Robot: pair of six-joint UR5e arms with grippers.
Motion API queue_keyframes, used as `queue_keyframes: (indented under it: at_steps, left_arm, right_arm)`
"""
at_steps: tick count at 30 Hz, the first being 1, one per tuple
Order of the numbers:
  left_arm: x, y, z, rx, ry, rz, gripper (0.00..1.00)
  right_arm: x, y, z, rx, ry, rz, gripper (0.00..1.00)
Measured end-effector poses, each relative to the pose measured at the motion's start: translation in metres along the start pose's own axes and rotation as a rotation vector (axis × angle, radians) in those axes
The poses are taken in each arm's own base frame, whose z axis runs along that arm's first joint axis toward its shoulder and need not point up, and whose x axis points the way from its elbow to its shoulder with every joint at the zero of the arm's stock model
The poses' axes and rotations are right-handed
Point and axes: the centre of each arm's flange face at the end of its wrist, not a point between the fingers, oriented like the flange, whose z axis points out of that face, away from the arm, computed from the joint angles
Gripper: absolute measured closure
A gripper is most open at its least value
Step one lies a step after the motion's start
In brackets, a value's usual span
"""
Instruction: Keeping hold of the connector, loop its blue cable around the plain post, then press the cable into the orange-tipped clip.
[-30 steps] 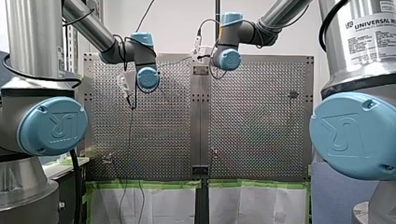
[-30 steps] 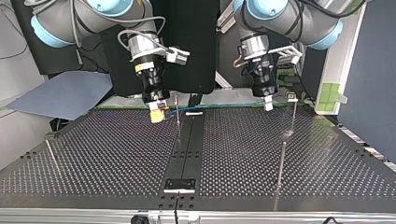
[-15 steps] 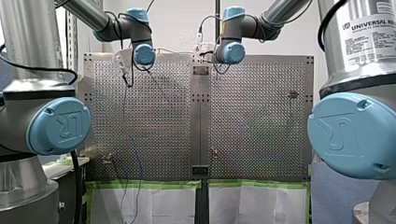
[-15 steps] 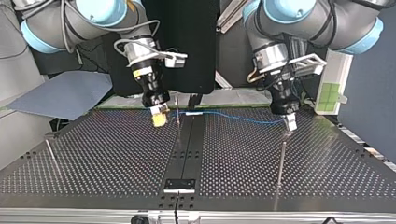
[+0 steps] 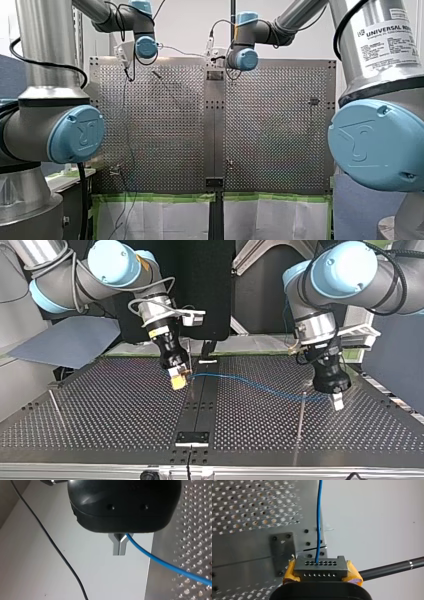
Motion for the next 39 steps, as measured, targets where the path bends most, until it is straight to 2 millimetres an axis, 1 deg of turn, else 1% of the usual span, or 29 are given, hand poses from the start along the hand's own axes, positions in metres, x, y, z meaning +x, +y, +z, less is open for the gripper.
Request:
queue_keyframes:
  at_steps: [3,6,11,15,21,25,29,32,35,39]
  left_arm:
    - [0.004,0.005,0.016,-0.002,0.019,0.017,1.00]
    - [0.011,0.013,0.032,-0.005,0.046,0.035,1.00]
    - [0.026,0.027,0.053,-0.014,0.097,0.049,1.00]
    - [0.037,0.041,0.065,-0.021,0.131,0.056,1.00]
    - [0.049,0.062,0.085,-0.024,0.145,0.052,1.00]
    - [0.048,0.076,0.098,-0.021,0.134,0.046,1.00]
    - [0.041,0.090,0.117,-0.015,0.111,0.027,1.00]
    - [0.043,0.102,0.130,-0.013,0.112,0.025,1.00]
    - [0.048,0.109,0.138,-0.002,0.124,0.026,1.00]
    - [0.054,0.109,0.140,0.031,0.140,0.019,1.00]
  right_arm:
    - [0.003,0.000,0.004,0.009,0.011,0.000,1.00]
    - [-0.001,-0.001,0.008,0.017,0.012,0.000,1.00]
    - [-0.019,0.001,0.015,0.022,-0.010,-0.002,1.00]
    - [-0.026,0.002,0.017,0.023,-0.017,-0.002,1.00]
    - [-0.029,0.002,0.021,0.028,-0.002,0.001,1.00]
    - [-0.033,0.003,0.023,0.030,0.003,0.001,1.00]
    - [-0.039,0.003,0.027,0.033,0.002,0.000,1.00]
    - [-0.040,0.003,0.030,0.036,0.005,-0.001,1.00]
    - [-0.040,0.003,0.032,0.039,0.009,0.000,1.00]
    - [-0.040,0.004,0.034,0.040,0.013,0.000,1.00]
